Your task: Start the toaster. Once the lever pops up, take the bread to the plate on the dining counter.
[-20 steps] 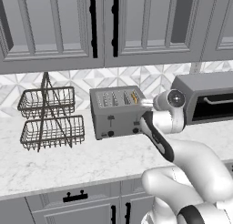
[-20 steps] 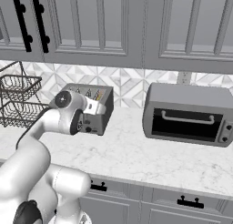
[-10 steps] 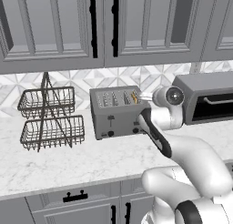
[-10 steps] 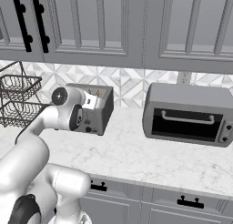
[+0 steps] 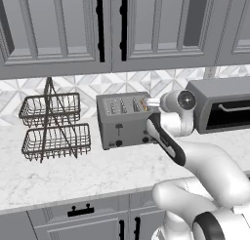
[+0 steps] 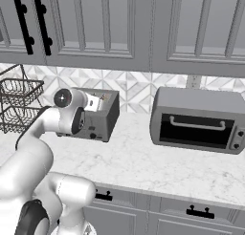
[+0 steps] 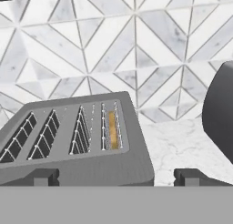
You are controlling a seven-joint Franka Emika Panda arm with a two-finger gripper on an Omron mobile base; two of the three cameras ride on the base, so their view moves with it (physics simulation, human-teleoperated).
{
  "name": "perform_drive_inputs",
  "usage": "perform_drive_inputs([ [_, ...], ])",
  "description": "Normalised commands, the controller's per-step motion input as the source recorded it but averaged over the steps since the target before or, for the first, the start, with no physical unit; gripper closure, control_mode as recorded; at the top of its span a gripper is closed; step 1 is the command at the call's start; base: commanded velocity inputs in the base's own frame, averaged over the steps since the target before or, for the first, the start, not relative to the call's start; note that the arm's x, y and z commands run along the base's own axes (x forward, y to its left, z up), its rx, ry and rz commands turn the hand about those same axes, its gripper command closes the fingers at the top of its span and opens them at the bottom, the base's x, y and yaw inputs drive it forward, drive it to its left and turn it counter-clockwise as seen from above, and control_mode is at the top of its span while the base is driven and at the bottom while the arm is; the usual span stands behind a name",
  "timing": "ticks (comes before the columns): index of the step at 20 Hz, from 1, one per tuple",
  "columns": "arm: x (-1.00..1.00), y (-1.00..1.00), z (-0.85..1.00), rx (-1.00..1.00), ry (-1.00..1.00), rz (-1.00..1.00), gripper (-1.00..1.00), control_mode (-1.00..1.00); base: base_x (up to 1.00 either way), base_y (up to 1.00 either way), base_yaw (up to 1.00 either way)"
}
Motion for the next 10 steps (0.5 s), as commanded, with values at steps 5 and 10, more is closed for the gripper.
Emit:
perform_drive_inputs([
  [5,0.00,0.00,-0.16,-0.01,0.00,0.00,-1.00,-1.00,0.00,0.00,0.00],
  [10,0.00,0.00,-0.32,-0.03,-0.01,0.00,-1.00,-1.00,0.00,0.00,0.00],
])
